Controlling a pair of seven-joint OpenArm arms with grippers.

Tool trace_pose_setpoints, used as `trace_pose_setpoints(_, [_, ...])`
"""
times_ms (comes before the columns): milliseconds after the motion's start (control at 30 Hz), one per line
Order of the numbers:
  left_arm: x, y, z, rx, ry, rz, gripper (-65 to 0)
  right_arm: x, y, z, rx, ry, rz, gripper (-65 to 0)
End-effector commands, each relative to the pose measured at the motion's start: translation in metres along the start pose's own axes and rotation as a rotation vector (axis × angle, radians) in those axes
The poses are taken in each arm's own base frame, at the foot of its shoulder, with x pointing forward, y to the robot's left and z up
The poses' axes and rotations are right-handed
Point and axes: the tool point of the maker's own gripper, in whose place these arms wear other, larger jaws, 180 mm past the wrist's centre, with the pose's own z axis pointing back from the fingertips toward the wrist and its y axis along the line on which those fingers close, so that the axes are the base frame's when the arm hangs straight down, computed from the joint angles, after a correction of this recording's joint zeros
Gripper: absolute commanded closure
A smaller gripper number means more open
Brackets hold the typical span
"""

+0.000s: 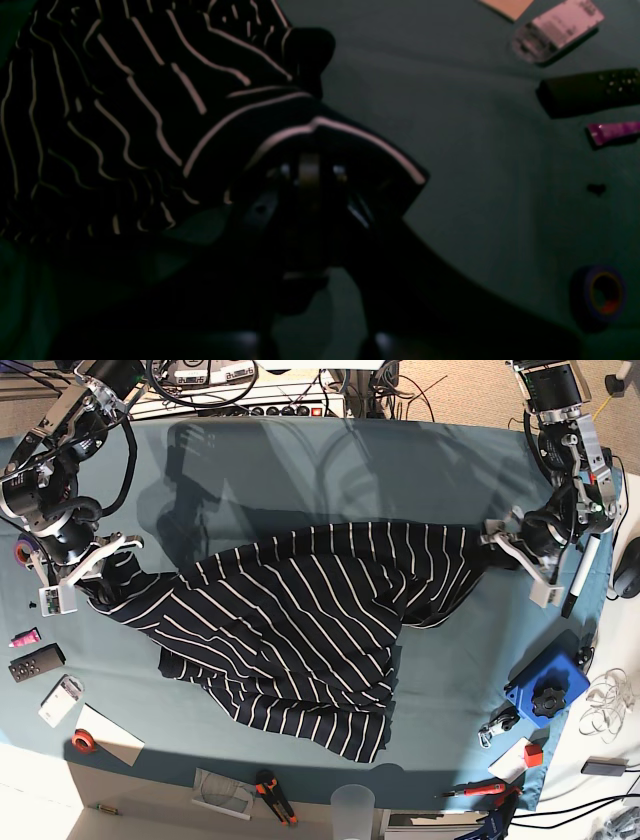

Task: Layout the t-shirt on the table in an organized manner, then fold the t-shirt properly
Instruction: 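Grasp the shirt corners with both grippers and hold them apart, then lift the shirt high with both grippers and shake it out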

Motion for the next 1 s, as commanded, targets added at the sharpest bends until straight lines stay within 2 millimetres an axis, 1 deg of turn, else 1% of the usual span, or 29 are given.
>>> trace_pose_setpoints(0, [-0.01, 0.001, 0.002, 0.002, 0.056, -0.009, -38.8, 0.014, -0.003, 0.004, -0.011, -0.045, 0.021, 0.0])
trace_pose_setpoints(100, [-0.015, -0.003, 0.001, -0.017, 0.079, -0.013, -38.8, 0.014, -0.003, 0.004, -0.01, -0.046, 0.02, 0.0])
trace_pose_setpoints(167, [-0.017, 0.001, 0.001, 0.003, 0.082, -0.018, -38.8, 0.014, -0.003, 0.004, -0.01, -0.045, 0.02, 0.0])
trace_pose_setpoints(333, [-0.012, 0.012, 0.001, 0.061, 0.052, -0.037, -38.7, 0.014, -0.003, 0.004, -0.01, -0.045, 0.02, 0.0])
trace_pose_setpoints(400, [-0.012, 0.011, 0.0, 0.058, 0.051, -0.027, -36.7, 0.014, -0.003, 0.004, -0.01, -0.045, 0.02, 0.0])
trace_pose_setpoints(467, [-0.014, 0.006, -0.003, 0.046, 0.049, -0.019, -32.1, 0.013, -0.003, 0.004, -0.01, -0.043, 0.02, 0.0])
trace_pose_setpoints(633, [-0.019, -0.01, -0.013, 0.005, 0.044, 0.011, -14.5, 0.011, -0.003, 0.004, -0.01, -0.028, 0.02, 0.0])
trace_pose_setpoints(733, [-0.019, -0.017, -0.015, -0.021, 0.038, 0.025, -0.1, 0.011, -0.001, 0.004, 0.001, -0.029, 0.044, 0.0])
trace_pose_setpoints(800, [-0.019, -0.026, -0.014, -0.073, 0.04, 0.046, 0.0, 0.014, 0.005, 0.004, 0.034, -0.05, 0.049, 0.0])
trace_pose_setpoints(833, [-0.017, -0.034, -0.012, -0.122, 0.036, 0.062, 0.0, 0.018, 0.01, 0.005, 0.062, -0.07, 0.039, 0.0])
trace_pose_setpoints(900, [-0.012, -0.055, -0.004, -0.24, 0.026, 0.066, 0.0, 0.029, 0.022, 0.009, 0.138, -0.133, 0.012, 0.0])
trace_pose_setpoints(967, [-0.002, -0.077, 0.01, -0.357, -0.018, -0.005, 0.0, 0.04, 0.031, 0.017, 0.208, -0.206, 0.006, 0.0])
